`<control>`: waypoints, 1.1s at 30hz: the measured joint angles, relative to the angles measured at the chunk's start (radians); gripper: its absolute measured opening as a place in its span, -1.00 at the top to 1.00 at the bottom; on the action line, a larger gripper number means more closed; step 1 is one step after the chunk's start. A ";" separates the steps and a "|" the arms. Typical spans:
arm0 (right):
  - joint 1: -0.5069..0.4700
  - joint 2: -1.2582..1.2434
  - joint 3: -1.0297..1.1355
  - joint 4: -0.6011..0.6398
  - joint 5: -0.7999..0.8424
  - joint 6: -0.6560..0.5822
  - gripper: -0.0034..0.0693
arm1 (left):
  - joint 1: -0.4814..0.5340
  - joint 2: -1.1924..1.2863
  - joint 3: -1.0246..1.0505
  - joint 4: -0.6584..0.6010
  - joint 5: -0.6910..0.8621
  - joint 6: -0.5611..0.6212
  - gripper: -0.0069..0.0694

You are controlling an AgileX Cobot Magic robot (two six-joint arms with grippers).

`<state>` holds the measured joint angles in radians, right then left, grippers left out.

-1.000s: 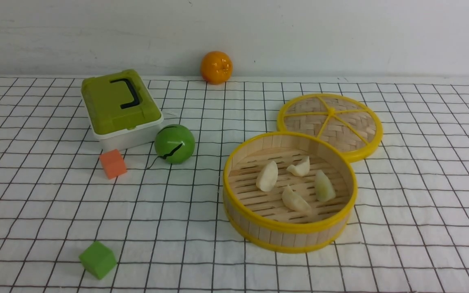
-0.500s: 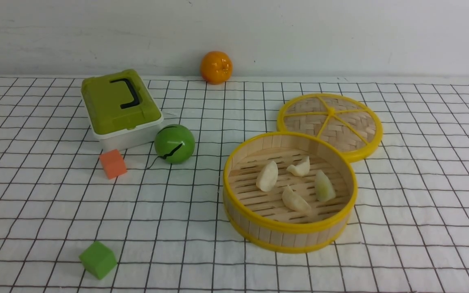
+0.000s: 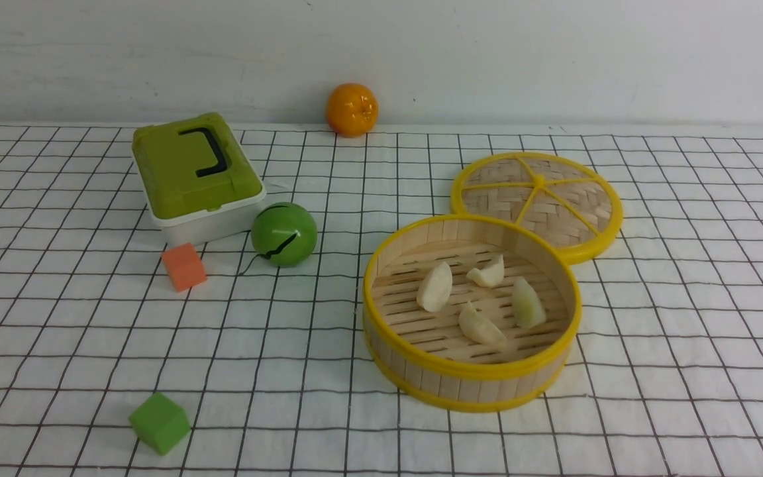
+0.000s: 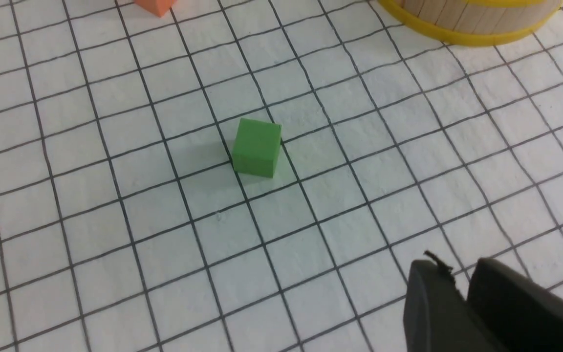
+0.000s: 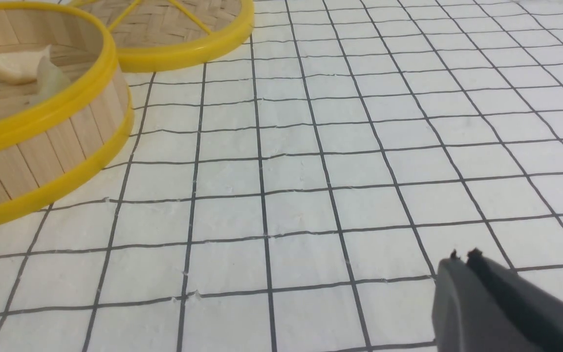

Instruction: Put the dumplings into the steamer on the table with the white tablecloth.

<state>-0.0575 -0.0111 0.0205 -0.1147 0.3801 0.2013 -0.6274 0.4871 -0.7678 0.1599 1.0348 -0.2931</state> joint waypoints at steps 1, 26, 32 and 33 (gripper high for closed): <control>0.000 0.000 0.000 0.000 0.001 0.000 0.89 | 0.003 0.000 0.006 0.000 -0.052 -0.021 0.58; 0.000 0.000 -0.001 0.000 0.003 0.000 0.82 | 0.654 -0.494 0.765 -0.219 -0.989 0.074 0.85; 0.000 0.000 -0.001 0.000 0.003 0.000 0.80 | 0.665 -0.495 0.797 -0.172 -0.736 0.045 0.85; 0.000 0.000 -0.001 0.000 0.003 0.000 0.79 | 0.652 -0.495 0.797 -0.160 -0.711 0.045 0.85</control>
<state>-0.0575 -0.0111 0.0195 -0.1147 0.3833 0.2013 0.0243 -0.0083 0.0292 0.0000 0.3242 -0.2477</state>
